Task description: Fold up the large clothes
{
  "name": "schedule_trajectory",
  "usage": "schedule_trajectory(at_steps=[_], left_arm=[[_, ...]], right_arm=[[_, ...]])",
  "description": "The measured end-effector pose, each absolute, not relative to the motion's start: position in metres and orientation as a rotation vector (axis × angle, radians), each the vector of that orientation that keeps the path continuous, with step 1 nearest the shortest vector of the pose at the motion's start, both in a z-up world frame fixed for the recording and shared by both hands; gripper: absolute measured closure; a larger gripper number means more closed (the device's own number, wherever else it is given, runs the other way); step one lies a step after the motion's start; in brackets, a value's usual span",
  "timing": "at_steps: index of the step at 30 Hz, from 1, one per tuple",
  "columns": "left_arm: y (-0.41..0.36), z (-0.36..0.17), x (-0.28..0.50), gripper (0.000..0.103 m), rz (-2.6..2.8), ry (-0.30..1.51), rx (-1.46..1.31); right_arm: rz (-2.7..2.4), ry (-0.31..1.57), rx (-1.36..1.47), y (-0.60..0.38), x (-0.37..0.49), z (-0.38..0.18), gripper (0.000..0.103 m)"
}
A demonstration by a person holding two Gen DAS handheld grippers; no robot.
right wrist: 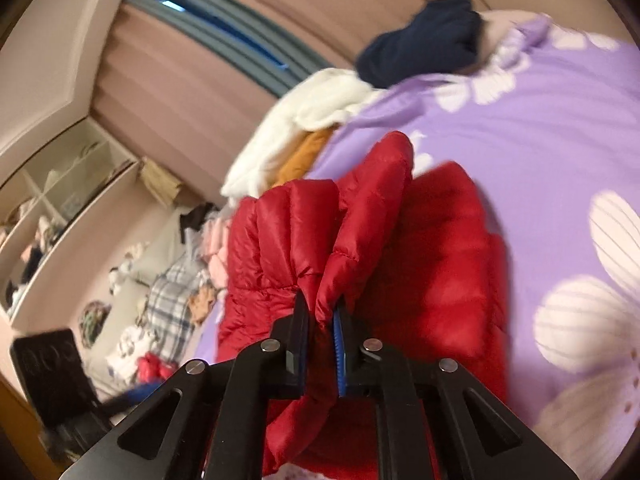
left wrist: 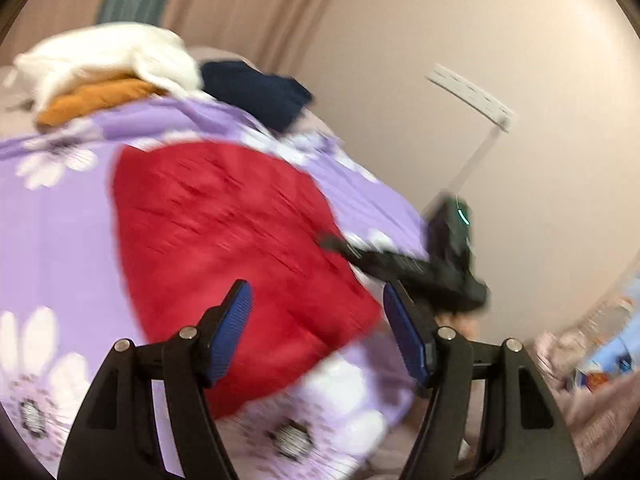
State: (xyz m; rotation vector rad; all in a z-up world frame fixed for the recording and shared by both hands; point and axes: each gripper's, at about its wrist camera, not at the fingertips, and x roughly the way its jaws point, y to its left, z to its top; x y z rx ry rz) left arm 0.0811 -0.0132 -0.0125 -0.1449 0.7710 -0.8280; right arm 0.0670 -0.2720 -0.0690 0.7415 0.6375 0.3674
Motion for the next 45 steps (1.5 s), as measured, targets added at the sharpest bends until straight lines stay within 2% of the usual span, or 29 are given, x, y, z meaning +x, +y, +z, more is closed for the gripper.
schedule_trajectory(at_steps=[3,5,7,10,17,20,32,37,45], left_arm=[[-0.014,-0.017,0.108,0.039,-0.732,0.793,-0.164],[-0.02,-0.025,0.129,0.056,-0.671,0.817,-0.17],[-0.027,-0.033,0.15,0.065,-0.639,0.848,-0.193],[-0.034,-0.038,0.171,0.068,-0.597,0.847,-0.182],[-0.058,-0.091,0.217,0.066,-0.499,0.984,-0.103],[-0.064,-0.092,0.212,0.066,-0.484,0.963,-0.07],[-0.072,-0.09,0.209,0.066,-0.456,0.924,-0.004],[-0.071,-0.09,0.207,0.066,-0.448,0.911,0.003],[-0.079,-0.095,0.199,0.067,-0.437,0.877,0.046]], right_arm=[[0.329,0.671,0.752,-0.277,0.064,-0.083,0.091],[0.311,0.683,0.749,-0.278,0.064,-0.086,0.091],[0.305,0.694,0.743,-0.279,0.063,-0.089,0.091],[0.298,0.708,0.733,-0.278,0.063,-0.094,0.091],[0.295,0.718,0.739,-0.282,0.058,-0.109,0.091],[0.279,0.723,0.711,-0.281,0.056,-0.103,0.091],[0.398,0.552,0.348,-0.225,0.02,-0.013,0.091],[0.409,0.658,0.215,-0.198,0.018,-0.037,0.091],[0.383,0.768,0.191,-0.196,0.02,-0.092,0.092]])
